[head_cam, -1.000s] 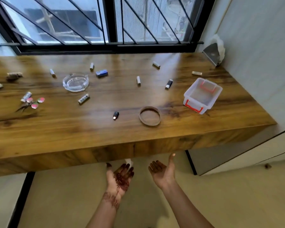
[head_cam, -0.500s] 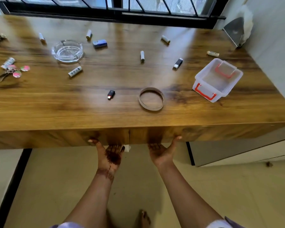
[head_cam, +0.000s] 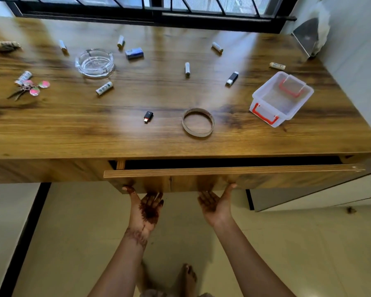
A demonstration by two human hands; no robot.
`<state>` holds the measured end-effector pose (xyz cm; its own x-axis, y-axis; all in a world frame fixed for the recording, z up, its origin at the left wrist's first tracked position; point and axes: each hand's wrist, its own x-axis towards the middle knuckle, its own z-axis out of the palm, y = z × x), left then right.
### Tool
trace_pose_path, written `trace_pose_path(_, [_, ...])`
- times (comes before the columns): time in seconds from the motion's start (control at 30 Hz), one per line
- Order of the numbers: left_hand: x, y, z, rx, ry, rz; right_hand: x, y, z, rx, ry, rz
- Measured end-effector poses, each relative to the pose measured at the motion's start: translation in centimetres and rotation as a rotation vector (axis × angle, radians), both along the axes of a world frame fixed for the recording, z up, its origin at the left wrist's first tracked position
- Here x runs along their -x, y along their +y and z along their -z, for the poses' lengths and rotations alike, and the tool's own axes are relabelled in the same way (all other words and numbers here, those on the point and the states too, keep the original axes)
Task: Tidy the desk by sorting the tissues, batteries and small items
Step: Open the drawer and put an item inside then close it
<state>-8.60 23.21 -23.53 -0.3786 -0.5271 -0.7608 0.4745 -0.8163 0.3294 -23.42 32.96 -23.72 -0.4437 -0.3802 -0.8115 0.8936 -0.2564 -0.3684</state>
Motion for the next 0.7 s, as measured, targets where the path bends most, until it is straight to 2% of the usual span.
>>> trace_pose_path(0.07, [-0.1,1.2,-1.0,0.069,-0.096,0.141,-1.0,0.8,-1.1,-0.251,0.228,-0.133])
trace_pose_path(0.13, [-0.1,2.6,-2.8,0.269,-0.275,0.287,-2.4,1.8,-2.6,-0.511,0.680,-0.255])
trace_pose_path(0.23, [0.5,4.0,-6.0,0.754,-0.650,0.312,-3.2,2.6,-4.4,-0.624,1.541,-0.334])
trace_pose_path(0.3, [1.0,3.8,-7.6,1.103,-0.925,0.229,-2.2,2.4,-4.6,-0.678,1.914,-0.429])
trace_pose_path(0.37, [1.5,2.9,-8.1,1.375,-1.152,0.237,-0.9,1.8,-4.9,-0.765,2.058,-0.539])
trace_pose_path(0.5, [1.2,0.9,-6.8,1.571,-1.433,0.707,0.5,0.9,-5.3,-0.960,2.136,-0.874])
trace_pose_path(0.53, [0.8,0.8,-6.3,1.629,-1.477,0.791,0.6,1.0,-5.3,-0.983,2.145,-0.914])
trace_pose_path(0.6, [0.2,0.9,-5.9,1.739,-1.551,0.818,0.6,1.3,-5.4,-1.001,2.160,-0.939])
trace_pose_path(0.7, [-0.1,1.6,-6.5,1.698,-1.512,0.795,0.2,2.0,-5.9,-0.961,2.122,-0.982])
